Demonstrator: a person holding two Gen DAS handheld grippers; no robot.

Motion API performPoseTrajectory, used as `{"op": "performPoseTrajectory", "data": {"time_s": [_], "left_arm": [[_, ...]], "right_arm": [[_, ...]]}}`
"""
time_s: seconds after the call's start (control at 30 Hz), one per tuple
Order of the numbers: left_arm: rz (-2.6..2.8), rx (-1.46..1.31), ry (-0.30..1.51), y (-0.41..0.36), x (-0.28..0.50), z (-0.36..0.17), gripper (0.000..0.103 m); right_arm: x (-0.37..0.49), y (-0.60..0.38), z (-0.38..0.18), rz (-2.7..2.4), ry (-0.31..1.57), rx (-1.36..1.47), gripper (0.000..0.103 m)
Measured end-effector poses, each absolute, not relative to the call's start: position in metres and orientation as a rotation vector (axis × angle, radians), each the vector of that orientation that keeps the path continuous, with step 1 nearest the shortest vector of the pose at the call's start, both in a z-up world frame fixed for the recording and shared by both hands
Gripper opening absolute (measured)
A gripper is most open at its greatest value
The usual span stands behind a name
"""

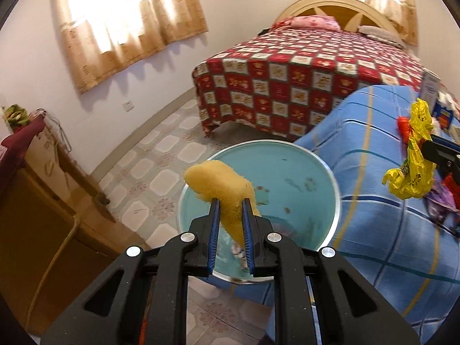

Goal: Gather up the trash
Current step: 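Carry the sponge with the left tool while the right tool carries the yellow bag over the bin, then open both tools to drop the sponge and yellow bag into the bin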

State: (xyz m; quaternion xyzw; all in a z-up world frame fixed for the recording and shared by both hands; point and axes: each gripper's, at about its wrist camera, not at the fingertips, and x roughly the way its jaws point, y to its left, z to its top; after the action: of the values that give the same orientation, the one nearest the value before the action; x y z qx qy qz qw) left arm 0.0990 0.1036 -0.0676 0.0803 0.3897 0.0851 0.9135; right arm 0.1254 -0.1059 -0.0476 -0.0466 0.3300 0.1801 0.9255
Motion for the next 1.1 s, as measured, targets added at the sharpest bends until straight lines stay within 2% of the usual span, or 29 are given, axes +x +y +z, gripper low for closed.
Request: {"op": "performPoseTrajectory", "data": {"time_s": [0.4, 1.1], "left_arm": [[0.305, 0.157, 0.830, 0.147, 0.117, -0.081, 0.016], [0.298, 0.142, 0.861, 0.151, 0.127, -0.093, 0.018]], "right_arm": [[0.163, -0.049, -0.063, 0.444, 0.728, -0.160, 0.010], [0.174, -0.016, -0.078, 0.502, 0.760, -0.193, 0.012]]}}
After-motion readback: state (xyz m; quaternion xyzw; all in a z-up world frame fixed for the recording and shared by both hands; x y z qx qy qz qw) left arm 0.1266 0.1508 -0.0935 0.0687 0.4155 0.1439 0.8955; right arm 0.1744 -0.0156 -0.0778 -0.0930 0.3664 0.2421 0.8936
